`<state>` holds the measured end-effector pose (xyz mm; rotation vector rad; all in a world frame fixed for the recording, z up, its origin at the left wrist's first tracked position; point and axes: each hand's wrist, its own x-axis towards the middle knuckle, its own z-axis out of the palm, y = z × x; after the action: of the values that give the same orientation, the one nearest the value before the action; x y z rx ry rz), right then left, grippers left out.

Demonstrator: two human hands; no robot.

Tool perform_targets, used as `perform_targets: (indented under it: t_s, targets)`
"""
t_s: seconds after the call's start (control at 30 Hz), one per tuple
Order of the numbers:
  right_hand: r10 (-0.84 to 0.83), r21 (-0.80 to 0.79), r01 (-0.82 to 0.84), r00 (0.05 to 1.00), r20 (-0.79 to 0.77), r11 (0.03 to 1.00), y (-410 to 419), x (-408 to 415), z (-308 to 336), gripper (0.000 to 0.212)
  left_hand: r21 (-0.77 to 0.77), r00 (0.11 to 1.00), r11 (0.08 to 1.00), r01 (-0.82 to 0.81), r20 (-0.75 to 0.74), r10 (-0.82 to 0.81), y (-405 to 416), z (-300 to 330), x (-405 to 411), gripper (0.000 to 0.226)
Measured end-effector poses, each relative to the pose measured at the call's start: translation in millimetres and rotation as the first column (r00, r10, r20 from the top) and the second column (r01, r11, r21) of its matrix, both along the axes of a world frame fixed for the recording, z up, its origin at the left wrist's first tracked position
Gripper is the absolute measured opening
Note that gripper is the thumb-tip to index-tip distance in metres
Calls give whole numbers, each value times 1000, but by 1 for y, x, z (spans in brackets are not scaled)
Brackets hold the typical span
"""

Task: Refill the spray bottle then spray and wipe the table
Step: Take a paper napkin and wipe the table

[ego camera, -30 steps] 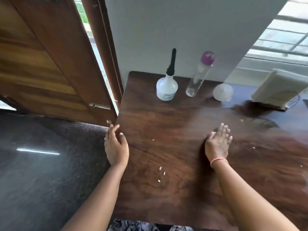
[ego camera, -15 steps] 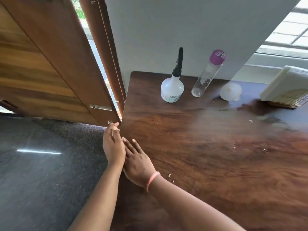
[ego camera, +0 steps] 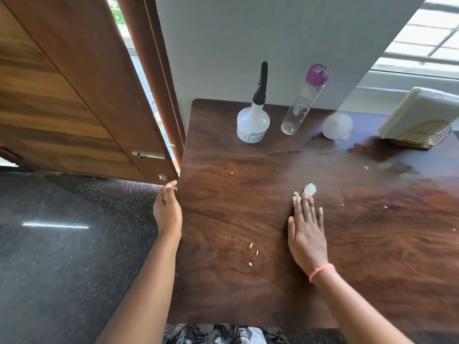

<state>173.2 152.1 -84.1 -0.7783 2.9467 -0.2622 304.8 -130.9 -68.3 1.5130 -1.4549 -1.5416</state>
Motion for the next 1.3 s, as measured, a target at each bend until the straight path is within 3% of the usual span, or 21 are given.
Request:
perform_targets:
  t_s: [0.13, 0.2, 0.33, 0.53, 0.67, 0.77, 0.87, 0.93, 1.03, 1.1, 1.17, 1.23, 1.3]
  targets:
    - [26, -38, -25, 999, 27, 999, -24, 54, 1, 63, 6, 1000, 1000, -20, 10, 20, 3, 0, 2, 37]
    - [141, -68, -137, 989, 49, 988, -44, 82, 4, 62, 5, 1000, 1000, -27, 10, 27, 4, 0, 4, 36]
    - [473, -171, -452, 874, 111, 876, -78, 145, 12, 60, 5, 997, 998, -63, -33, 63, 6, -8, 12, 36]
    - [655, -123, -650, 755, 6, 750, -64, 123, 15, 52, -2, 995, 995, -101, -4, 101, 19, -3, 24, 31]
    - [457, -249, -459, 887, -68, 853, -28, 66, 17, 38, -29, 995, 995, -95, 17, 96, 29, 3, 27, 31]
    - [298, -270, -281, 954, 23, 921, 8, 40, 22, 38, -131, 996, 989, -65, 56, 73, 41, 4, 35, 31]
    - [315, -237, -264, 925, 212, 935, 37, 44, 32, 56, -188, 998, 982, -33, 47, 43, 49, 3, 43, 27]
    - [392, -218, -333, 850, 352, 917, 50, 54, 39, 74, -168, 999, 985, -42, 19, 46, 49, 2, 45, 24]
    - [486, -193, -449, 759, 434, 873, 61, 61, 45, 87, -92, 995, 990, -104, -11, 103, 44, 1, 47, 21]
    - [477, -176, -447, 765, 433, 877, 61, 65, 46, 90, -68, 993, 991, -117, -5, 117, 42, -1, 47, 21]
    - [418, -133, -397, 835, 359, 908, 58, 74, 45, 91, -80, 994, 991, -109, 1, 110, 45, -2, 47, 22]
    - [384, -147, -357, 888, 253, 923, 50, 84, 47, 77, -117, 994, 987, -106, -1, 107, 49, 0, 48, 21]
    - [433, -187, -402, 883, 182, 897, 38, 91, 47, 51, -148, 995, 984, -103, -7, 103, 51, 2, 48, 23]
